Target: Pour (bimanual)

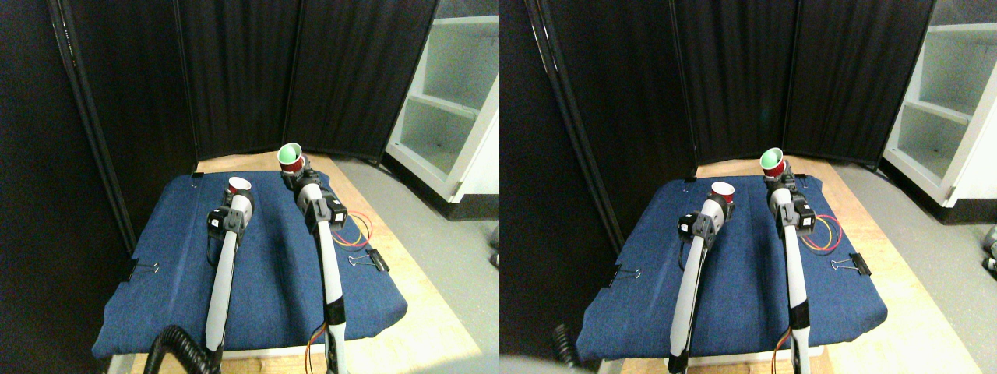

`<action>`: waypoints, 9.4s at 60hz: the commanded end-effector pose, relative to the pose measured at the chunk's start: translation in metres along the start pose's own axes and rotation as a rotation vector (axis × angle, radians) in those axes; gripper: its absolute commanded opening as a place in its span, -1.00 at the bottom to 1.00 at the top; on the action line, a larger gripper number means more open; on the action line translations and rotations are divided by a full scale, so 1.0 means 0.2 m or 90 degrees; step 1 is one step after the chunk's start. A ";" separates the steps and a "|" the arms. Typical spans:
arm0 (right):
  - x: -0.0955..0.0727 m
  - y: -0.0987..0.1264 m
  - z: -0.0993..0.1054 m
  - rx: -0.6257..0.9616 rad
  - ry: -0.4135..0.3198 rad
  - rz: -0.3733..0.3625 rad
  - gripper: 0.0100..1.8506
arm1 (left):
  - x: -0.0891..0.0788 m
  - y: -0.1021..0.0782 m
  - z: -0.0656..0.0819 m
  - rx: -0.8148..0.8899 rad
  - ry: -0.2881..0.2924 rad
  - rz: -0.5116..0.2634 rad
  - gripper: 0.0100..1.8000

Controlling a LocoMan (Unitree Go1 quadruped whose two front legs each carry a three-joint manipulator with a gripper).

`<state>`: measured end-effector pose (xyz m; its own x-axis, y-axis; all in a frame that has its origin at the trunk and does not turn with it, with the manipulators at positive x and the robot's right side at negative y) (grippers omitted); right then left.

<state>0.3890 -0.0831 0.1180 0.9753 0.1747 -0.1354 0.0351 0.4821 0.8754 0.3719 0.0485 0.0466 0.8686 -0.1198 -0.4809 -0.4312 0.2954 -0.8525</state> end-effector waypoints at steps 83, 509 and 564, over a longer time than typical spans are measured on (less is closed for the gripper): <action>0.03 0.16 -0.04 -0.154 0.085 0.061 -1.00 | -0.06 -0.11 -0.09 0.060 0.102 0.029 -1.00; 0.07 -0.37 -0.11 0.053 -0.100 -0.046 -0.94 | 0.27 0.28 0.11 0.158 -0.191 -0.033 -1.00; 0.17 -0.42 -0.18 0.124 -0.112 -0.075 -0.96 | 0.17 0.18 0.19 -0.022 -0.153 -0.110 -1.00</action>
<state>0.4060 -0.0910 0.0202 0.9791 -0.0112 -0.2030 0.1943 0.3460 0.9179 0.3935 0.0883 -0.0029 0.9434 0.0529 -0.3275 -0.3295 0.2636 -0.9066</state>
